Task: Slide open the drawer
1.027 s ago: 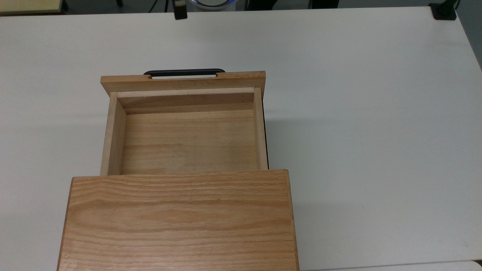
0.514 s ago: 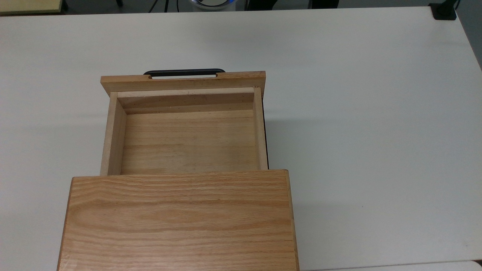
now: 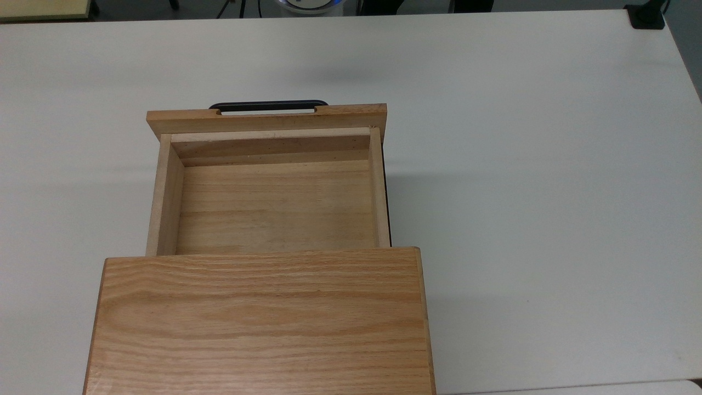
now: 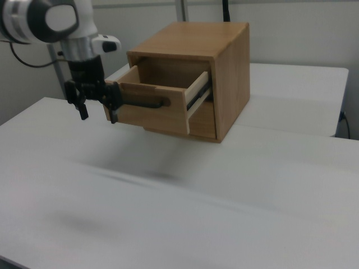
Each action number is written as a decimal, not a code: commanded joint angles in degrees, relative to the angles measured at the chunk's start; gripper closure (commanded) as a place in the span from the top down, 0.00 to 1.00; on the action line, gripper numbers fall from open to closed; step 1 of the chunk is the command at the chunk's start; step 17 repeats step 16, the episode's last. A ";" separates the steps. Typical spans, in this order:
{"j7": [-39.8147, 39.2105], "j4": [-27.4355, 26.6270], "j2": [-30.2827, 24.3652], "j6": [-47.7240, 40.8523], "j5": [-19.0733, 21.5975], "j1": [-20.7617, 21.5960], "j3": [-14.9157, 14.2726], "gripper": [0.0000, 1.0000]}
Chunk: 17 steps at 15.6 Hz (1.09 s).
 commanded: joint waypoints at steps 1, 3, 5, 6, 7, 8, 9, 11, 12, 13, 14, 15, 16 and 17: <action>-0.83 5.20 3.88 -1.24 -0.81 0.34 0.04 1.00; -0.56 5.73 4.50 -1.33 -0.90 0.43 0.04 1.00; 0.40 6.61 5.03 -1.07 -0.81 0.43 0.04 1.00; 2.84 6.61 5.11 0.41 -0.90 0.43 0.04 1.00; 4.95 6.44 5.12 1.73 -0.90 0.34 0.31 1.00; 6.72 6.44 5.29 2.18 -0.81 -0.01 0.66 1.00; 7.86 6.52 5.73 2.19 -0.98 -0.53 1.62 1.00; 8.40 6.61 5.82 2.10 -0.72 -2.99 3.72 1.00; 10.14 6.61 5.91 2.19 -0.72 -3.08 4.43 1.00; 11.64 6.61 5.82 2.19 -0.55 -3.00 4.44 1.00; 12.00 6.61 5.73 2.27 -0.54 -3.00 4.53 1.00; 12.01 6.61 5.73 2.27 -0.54 -3.00 4.53 1.00; 12.01 6.61 5.64 2.19 -0.54 -3.00 4.53 1.00; 12.01 6.61 5.64 2.19 -0.54 -3.00 4.53 1.00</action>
